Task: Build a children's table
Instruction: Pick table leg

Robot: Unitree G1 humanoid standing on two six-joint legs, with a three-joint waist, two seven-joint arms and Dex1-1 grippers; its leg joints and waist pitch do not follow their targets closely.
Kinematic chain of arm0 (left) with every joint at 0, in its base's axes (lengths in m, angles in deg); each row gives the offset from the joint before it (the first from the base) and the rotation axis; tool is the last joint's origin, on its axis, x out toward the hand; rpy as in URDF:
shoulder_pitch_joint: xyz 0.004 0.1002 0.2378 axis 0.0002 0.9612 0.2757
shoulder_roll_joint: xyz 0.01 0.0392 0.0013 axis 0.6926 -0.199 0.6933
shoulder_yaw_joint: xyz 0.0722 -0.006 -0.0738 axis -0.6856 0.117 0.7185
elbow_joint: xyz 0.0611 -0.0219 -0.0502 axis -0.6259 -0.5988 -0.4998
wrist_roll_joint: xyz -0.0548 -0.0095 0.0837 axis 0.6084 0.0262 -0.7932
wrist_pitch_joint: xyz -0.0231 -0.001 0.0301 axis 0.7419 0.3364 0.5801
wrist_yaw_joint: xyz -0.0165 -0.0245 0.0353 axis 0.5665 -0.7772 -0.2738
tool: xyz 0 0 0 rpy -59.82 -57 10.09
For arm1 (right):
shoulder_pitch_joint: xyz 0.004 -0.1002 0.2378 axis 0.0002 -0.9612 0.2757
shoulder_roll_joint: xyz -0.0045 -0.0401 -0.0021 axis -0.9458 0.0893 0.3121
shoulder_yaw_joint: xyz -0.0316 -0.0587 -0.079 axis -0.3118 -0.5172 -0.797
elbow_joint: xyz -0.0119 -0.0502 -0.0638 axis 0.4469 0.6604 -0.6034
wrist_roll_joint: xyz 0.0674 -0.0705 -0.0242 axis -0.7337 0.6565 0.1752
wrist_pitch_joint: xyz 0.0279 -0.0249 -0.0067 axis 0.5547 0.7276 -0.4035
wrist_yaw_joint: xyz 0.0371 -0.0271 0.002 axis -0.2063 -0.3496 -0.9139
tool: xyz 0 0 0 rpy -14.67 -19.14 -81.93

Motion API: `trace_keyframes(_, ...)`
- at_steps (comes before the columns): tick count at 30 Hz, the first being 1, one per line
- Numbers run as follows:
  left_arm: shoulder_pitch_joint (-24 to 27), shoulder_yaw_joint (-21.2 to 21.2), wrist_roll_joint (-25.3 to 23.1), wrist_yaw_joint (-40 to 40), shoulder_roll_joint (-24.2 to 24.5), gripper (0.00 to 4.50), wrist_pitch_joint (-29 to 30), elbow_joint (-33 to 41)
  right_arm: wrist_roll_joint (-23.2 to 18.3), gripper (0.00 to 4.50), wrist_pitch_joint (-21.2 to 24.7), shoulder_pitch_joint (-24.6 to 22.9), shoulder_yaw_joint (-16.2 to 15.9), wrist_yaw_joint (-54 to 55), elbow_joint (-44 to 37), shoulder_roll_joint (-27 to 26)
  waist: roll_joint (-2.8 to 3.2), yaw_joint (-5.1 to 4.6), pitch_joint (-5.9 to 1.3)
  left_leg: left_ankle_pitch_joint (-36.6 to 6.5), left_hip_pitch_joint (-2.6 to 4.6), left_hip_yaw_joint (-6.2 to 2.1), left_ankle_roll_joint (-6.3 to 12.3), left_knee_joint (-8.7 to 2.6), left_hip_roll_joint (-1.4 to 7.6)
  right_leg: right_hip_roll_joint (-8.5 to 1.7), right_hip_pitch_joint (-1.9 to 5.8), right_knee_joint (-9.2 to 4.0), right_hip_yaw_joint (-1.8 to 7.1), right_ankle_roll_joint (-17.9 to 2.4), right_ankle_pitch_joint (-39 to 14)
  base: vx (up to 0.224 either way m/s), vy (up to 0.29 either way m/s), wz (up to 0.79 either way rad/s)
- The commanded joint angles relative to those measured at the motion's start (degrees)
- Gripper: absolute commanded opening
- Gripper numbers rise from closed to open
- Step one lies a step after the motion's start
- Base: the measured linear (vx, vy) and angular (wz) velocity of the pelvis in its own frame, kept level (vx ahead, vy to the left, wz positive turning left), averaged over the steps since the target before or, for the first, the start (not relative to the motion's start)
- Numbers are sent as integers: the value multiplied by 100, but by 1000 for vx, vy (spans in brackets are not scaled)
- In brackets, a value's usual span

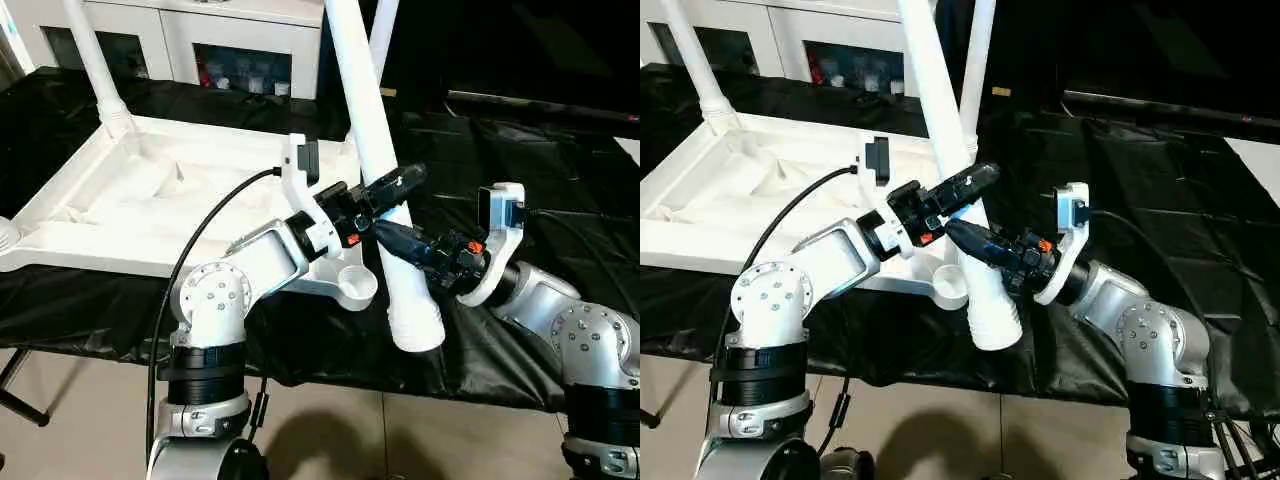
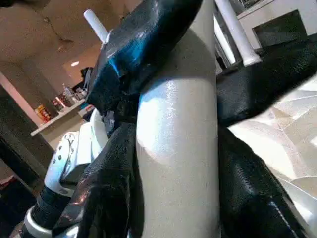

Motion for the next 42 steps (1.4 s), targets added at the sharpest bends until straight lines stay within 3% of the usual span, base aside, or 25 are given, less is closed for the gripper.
trace_keyframes(1, -350, 149, 18, -236, -313, 341, -122, -117, -28, 180, -106, 7, -52, -94, -148, 25, -44, 6, -518, -1874, 263, -102, -506, -462, 108, -230, 134, -516, 99, -604, -1943, 0, 0, 0)
trace_keyframes(14, -474, 212, 163, -384, -196, 246, -378, -237, 43, 180, -251, 84, -105, -38, -124, 66, -52, 10, -544, -1530, 233, -85, -441, -440, 103, -205, 160, -464, 100, -719, -1558, 0, 0, 0)
trace_keyframes(16, -519, 211, 187, -372, -118, 225, -398, -259, 39, 236, -224, 118, -126, 8, -123, 68, -55, 6, -542, -1569, 241, -84, -440, -441, 101, -207, 159, -470, 100, -688, -1616, 0, 0, 0)
trace_keyframes(19, -608, 74, -6, -274, 140, 192, -470, -262, 44, 266, -117, 205, -175, 92, -156, 120, -63, 1, -526, -1679, 251, -90, -461, -441, 106, -216, 143, -495, 97, -619, -1854, 0, 0, 0)
trace_keyframes(25, -711, -242, -183, 80, 572, 180, -451, -230, 347, 314, -80, 264, -400, 99, -271, 392, -81, 8, -531, -1679, 260, -95, -533, -449, 103, -211, 127, -496, 97, -466, -2009, 0, 0, 0)
trace_keyframes(30, -728, -455, -254, 338, 823, 179, -381, -149, 484, 321, -90, 333, -527, 116, -243, 570, -81, -1, -537, -1685, 257, -89, -526, -443, 100, -209, 120, -489, 100, -523, -1945, 0, 0, 0)
trace_keyframes(31, -755, -492, -278, 435, 891, 179, -392, -170, 513, 321, -75, 359, -573, 101, -235, 638, -132, -8, -539, -1650, 253, -82, -509, -435, 99, -208, 125, -492, 97, -538, -1948, 0, 0, 0)
trace_keyframes(34, -797, -586, -323, 642, 1023, 179, -432, -197, 532, 321, -18, 403, -644, 69, -218, 757, -95, 1, -538, -1615, 261, -80, -517, -437, 106, -208, 119, -473, 103, -578, -1886, 0, 0, 0)
trace_keyframes(36, -835, -774, -329, 1017, 1238, 179, -479, -162, 573, 321, 212, 466, -854, -6, -218, 983, -103, 6, -538, -1621, 267, -81, -512, -439, 104, -205, 121, -471, 104, -591, -1896, 0, 0, 0)
trace_keyframes(40, -847, -974, -285, 1590, 1440, 179, -499, -56, 906, 321, 234, 522, -1300, -165, -220, 1203, -108, -2, -542, -1609, 259, -77, -544, -437, 106, -210, 131, -448, 110, -631, -1825, 0, 0, 0)
trace_keyframes(42, -840, -1008, -270, 1703, 1474, 179, -508, -24, 919, 321, 211, 533, -1333, -202, -217, 1221, -116, -1, -542, -1596, 256, -73, -535, -434, 103, -214, 128, -449, 113, -653, -1825, 0, 0, 0)
